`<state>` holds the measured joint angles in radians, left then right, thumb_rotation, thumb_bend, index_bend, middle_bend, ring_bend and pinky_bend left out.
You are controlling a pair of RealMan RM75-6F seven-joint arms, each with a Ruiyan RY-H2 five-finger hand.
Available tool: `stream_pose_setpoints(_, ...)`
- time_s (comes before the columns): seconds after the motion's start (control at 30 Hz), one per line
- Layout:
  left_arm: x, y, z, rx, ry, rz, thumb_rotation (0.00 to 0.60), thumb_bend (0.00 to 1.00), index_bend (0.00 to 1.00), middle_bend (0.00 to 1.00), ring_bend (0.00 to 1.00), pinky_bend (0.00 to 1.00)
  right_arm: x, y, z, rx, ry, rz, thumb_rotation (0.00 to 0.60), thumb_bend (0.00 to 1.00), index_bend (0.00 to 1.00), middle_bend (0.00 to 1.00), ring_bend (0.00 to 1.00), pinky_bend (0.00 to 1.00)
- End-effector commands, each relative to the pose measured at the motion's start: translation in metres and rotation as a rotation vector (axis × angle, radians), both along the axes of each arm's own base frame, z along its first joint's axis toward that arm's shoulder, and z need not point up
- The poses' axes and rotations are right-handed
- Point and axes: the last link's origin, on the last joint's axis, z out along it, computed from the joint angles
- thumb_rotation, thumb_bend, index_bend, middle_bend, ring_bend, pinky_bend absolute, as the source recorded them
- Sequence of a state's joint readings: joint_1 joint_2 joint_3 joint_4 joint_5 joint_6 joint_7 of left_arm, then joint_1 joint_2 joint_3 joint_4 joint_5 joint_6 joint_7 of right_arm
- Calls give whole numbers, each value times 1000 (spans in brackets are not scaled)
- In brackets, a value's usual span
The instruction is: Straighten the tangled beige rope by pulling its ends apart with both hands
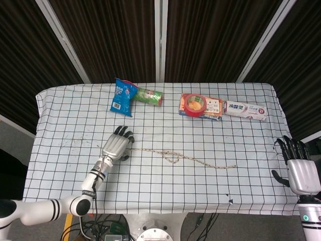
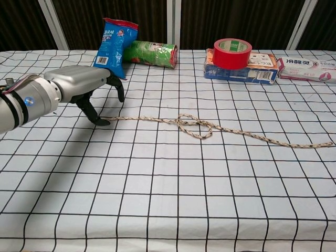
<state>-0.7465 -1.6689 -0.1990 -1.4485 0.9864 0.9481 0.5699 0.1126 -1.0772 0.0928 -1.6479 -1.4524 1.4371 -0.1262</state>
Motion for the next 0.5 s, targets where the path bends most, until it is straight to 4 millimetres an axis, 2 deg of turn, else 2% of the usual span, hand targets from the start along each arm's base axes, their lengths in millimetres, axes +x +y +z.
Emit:
stream_pose_setpoints(0.03, -1, 1, -5, -2, 4, -4, 600, 189, 379, 193, 0, 78, -1, 0, -1, 1, -3, -3, 600, 157, 0, 0, 0, 0)
stream_pose_setpoints(0.5, -1, 2, -18, -4, 6, 13, 600, 208, 434, 203, 0, 75, -6, 1, -1, -5, -7, -12, 600, 157, 0, 0, 0, 0)
